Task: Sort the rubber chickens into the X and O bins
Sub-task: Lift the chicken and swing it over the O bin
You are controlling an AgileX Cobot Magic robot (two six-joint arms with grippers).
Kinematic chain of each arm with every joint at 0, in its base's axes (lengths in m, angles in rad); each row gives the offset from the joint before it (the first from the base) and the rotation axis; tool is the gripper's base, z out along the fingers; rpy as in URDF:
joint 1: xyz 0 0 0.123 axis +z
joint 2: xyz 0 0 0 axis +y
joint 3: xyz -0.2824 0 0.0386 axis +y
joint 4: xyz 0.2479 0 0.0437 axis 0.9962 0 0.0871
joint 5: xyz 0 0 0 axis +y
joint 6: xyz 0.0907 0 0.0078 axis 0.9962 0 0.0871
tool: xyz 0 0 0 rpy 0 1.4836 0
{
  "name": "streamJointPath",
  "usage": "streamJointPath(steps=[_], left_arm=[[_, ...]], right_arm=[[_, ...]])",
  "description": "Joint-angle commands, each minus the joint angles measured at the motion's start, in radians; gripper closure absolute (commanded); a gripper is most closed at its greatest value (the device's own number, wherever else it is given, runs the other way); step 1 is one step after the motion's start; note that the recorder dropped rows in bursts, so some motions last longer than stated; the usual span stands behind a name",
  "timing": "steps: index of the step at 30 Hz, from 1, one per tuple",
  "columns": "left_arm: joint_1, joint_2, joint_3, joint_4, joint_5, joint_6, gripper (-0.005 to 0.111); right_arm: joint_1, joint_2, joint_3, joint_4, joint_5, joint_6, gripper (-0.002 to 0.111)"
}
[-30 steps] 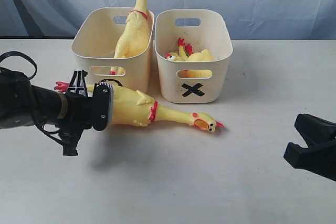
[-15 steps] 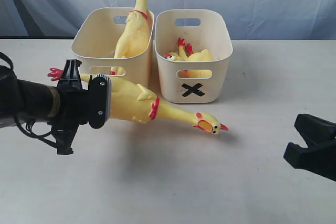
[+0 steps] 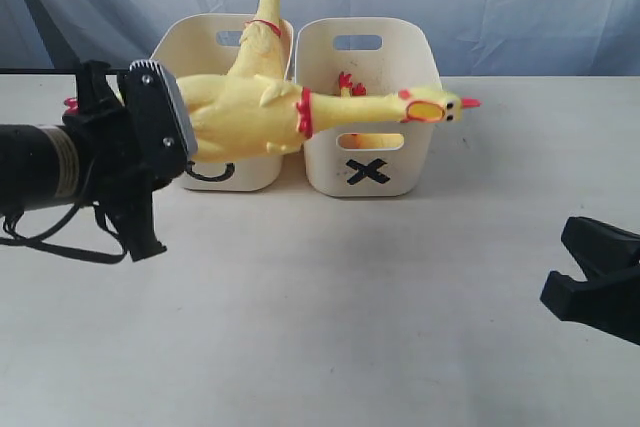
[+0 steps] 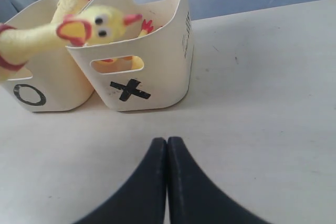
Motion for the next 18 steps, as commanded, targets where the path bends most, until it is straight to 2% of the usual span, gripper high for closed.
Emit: streamJointPath(steps=[1, 5, 10, 14, 18], left_arm=[[-0.002, -0.017, -0.075, -0.029, -0.033, -0.134, 0.107], [0.008, 0.014, -0.169, -0.094, -0.028, -0.213, 0.107], [0.079, 0.080, -0.276, -0.277, -0.028, -0.216, 0.107], [0.115, 0.147, -0.340, -0.404, -0.063, -0.216, 0.107], [0.119, 0.217, -0.397, -0.497, -0.128, -0.217, 0.107]], right_arm=[[0.003, -0.005, 0.005, -0.007, -0.001, -0.003, 0.109], [0.003, -0.005, 0.005, -0.007, -0.001, -0.003, 0.109], [0.003, -0.005, 0.005, -0.007, -0.001, -0.003, 0.109], [0.003, -0.005, 0.005, -0.007, -0.001, -0.003, 0.109], [0.003, -0.005, 0.005, -0.007, -0.001, -0.003, 0.109]])
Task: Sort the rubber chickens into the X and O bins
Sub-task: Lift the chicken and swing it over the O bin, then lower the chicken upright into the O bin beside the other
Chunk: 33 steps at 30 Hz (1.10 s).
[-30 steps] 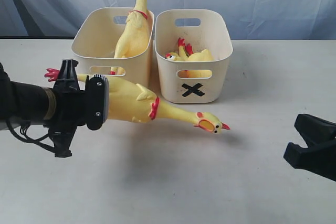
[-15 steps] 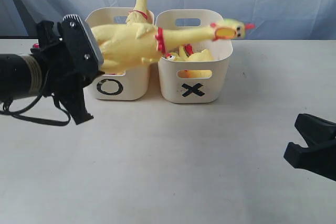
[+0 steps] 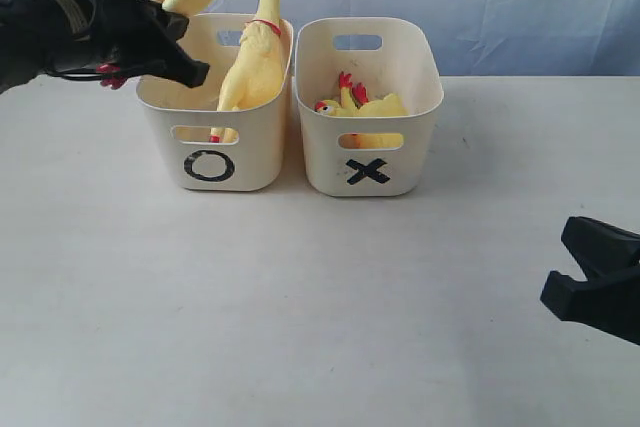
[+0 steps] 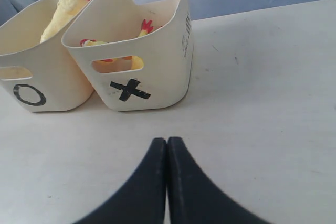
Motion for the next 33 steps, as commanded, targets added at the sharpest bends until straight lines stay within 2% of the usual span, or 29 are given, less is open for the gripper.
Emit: streamJointPath(steps=[1, 17, 29, 33], left_arm=[[0.006, 0.072, -0.066, -0.101, -0.114, -0.014, 0.107], [0.006, 0.349, -0.320, -0.280, -0.180, -0.049, 0.107], [0.007, 0.478, -0.366, -0.287, -0.167, -0.200, 0.107], [0.012, 0.494, -0.366, -0.371, -0.160, -0.221, 0.107]], right_arm=[[0.003, -0.005, 0.005, -0.007, -0.001, -0.003, 0.109], [0.003, -0.005, 0.005, -0.007, 0.004, -0.003, 0.109], [0.003, -0.005, 0.005, -0.007, 0.004, -0.003, 0.109], [0.003, -0.005, 0.005, -0.007, 0.004, -0.003, 0.109]])
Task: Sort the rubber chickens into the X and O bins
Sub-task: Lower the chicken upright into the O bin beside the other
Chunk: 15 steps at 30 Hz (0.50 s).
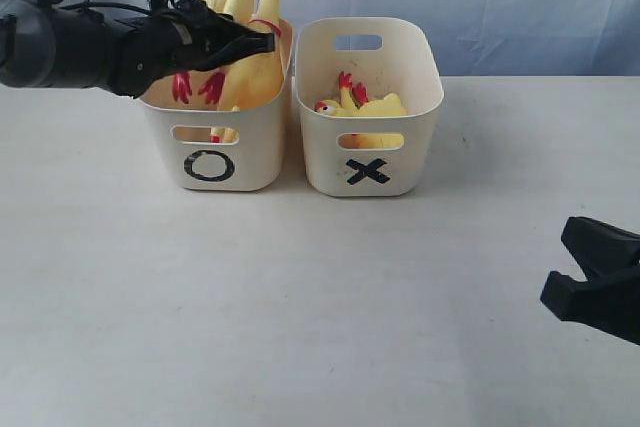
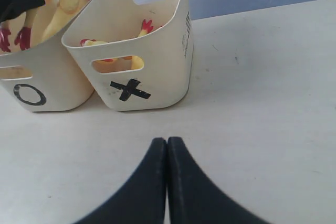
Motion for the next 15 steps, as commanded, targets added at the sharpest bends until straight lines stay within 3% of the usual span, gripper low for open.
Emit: streamJointPath(steps=[1, 15], left_arm=[[0.007, 0.011, -0.010, -0.093, -0.018, -0.031, 0.107], [0.040, 0.012, -0.010, -0.166, 0.113, -0.031, 0.107]], right_arm=[[0.003, -0.005, 0.005, -0.007, 0.004, -0.003, 0.109], [0.003, -0.005, 0.005, -0.007, -0.001, -0.003, 0.109]])
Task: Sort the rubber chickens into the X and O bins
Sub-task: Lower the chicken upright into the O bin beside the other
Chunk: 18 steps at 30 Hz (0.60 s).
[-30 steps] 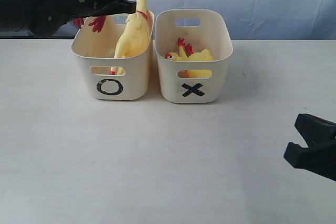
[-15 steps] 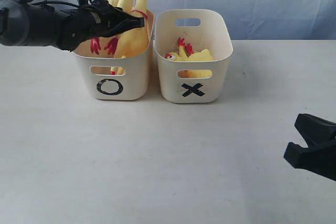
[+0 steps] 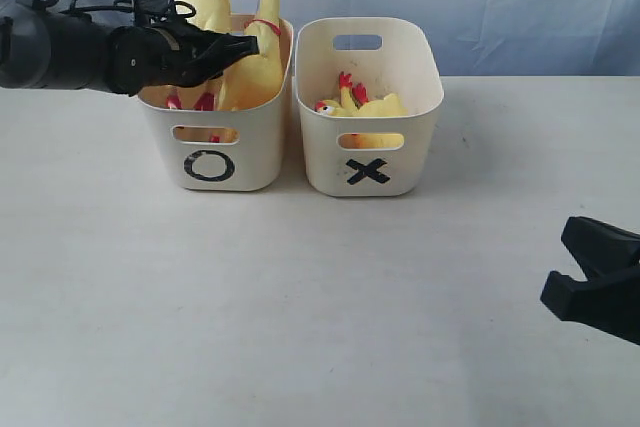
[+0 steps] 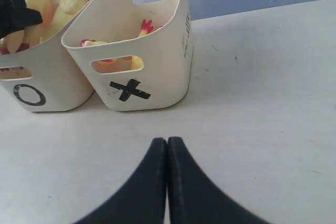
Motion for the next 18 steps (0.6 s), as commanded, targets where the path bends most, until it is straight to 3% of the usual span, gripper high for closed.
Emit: streamJointPath(steps=[1, 18], left_arm=[[0.011, -0.001, -0.010, -0.013, -0.002, 0.000, 0.107], [0.012, 0.040, -0.014, -0.013, 0.052, 0.000, 0.104]], right_arm=[[0.003, -0.005, 0.005, -0.007, -0.001, -0.003, 0.109], [0.003, -0.005, 0.005, -0.007, 0.003, -0.003, 0.109]])
